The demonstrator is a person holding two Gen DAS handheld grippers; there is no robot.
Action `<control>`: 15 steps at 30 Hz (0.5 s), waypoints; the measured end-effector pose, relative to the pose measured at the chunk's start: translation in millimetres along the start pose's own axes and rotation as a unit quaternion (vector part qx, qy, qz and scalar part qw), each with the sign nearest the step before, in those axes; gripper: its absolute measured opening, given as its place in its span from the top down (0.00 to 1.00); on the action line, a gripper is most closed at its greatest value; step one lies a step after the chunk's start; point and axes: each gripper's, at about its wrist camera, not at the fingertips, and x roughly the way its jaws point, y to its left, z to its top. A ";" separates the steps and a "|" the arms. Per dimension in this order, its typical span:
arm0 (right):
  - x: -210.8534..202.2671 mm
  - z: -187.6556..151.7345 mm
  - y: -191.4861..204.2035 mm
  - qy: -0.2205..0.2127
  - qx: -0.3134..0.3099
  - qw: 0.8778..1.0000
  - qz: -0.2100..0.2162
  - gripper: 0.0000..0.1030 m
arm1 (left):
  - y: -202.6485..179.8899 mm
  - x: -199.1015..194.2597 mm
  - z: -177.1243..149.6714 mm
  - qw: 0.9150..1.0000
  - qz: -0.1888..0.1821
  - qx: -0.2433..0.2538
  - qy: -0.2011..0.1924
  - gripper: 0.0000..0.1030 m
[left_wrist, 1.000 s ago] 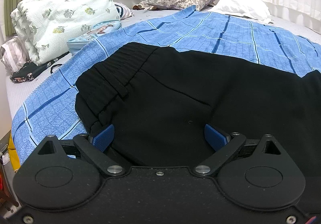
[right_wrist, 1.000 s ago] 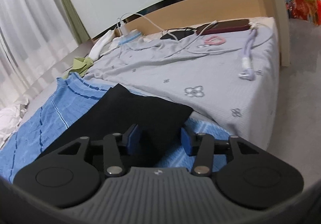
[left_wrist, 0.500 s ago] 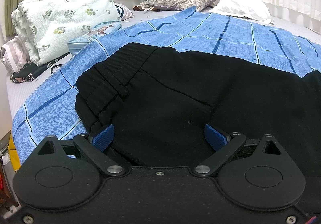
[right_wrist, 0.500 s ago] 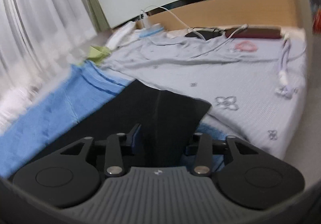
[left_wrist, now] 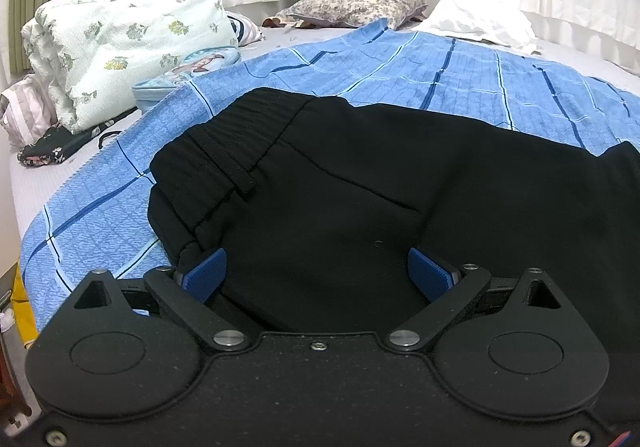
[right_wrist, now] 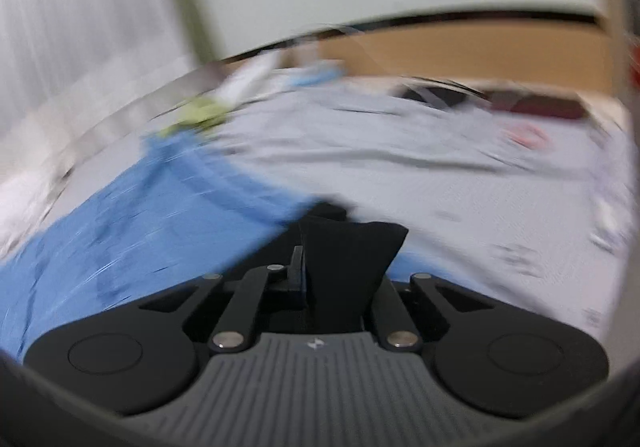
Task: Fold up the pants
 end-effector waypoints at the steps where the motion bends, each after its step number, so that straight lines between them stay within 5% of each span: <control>1: -3.4 -2.5 29.8 0.003 -0.039 0.999 0.020 0.89 | -0.1 -0.4 -1.1 1.000 -0.001 0.000 -0.001 0.05; 4: -23.6 -34.9 132.9 0.019 -0.179 0.979 0.098 0.89 | 1.1 0.4 -2.2 1.000 -0.007 -0.001 -0.004 0.04; 7: -56.1 -95.8 214.9 0.050 -0.296 0.933 0.197 0.89 | 2.4 0.1 -4.0 1.000 -0.012 -0.002 -0.007 0.04; 11: -90.5 -165.3 261.9 0.097 -0.357 0.887 0.276 0.88 | 3.0 -0.2 -6.0 1.000 -0.015 -0.003 -0.012 0.04; 15: -111.7 -202.3 274.1 0.101 -0.388 0.873 0.279 0.88 | 2.2 -1.4 -8.3 1.000 -0.016 -0.004 -0.017 0.04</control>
